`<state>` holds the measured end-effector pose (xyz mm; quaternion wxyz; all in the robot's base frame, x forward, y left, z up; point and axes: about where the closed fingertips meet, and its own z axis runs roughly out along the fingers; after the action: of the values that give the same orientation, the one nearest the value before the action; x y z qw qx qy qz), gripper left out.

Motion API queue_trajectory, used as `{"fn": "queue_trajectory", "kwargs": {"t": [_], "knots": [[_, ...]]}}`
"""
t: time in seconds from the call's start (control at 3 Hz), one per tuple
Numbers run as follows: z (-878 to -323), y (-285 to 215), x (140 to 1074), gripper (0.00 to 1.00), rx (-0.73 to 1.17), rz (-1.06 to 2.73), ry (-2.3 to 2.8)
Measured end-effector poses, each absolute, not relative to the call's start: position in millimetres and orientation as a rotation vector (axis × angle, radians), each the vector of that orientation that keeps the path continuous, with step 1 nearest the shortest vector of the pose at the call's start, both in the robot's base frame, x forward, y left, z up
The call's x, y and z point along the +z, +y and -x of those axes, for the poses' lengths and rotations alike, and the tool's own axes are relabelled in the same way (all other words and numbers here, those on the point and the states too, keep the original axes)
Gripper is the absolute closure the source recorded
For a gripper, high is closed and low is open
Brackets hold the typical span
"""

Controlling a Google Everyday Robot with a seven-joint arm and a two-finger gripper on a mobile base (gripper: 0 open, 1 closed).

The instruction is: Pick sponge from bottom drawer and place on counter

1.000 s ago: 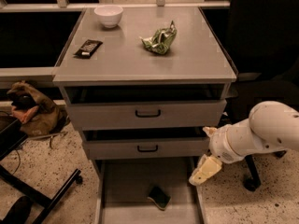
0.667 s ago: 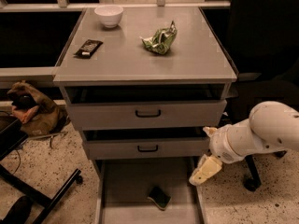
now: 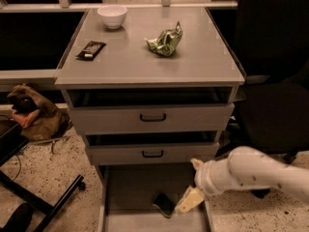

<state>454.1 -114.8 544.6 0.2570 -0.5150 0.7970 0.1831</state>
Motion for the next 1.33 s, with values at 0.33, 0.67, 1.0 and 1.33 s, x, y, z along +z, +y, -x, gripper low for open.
{"fn": "queue_trajectory", "kwargs": {"t": [0.33,0.67,1.0,1.33], "knots": [[-450.5,-97.4,472.6,0.0,0.562,1.287,2.169],[-450.5,-97.4,472.5,0.0,0.563,1.287,2.169],[-454.0,-93.5,434.8,0.0,0.553,1.263,2.151],[-469.2,-92.6,373.3,0.0,0.503,1.195,2.101]]}}
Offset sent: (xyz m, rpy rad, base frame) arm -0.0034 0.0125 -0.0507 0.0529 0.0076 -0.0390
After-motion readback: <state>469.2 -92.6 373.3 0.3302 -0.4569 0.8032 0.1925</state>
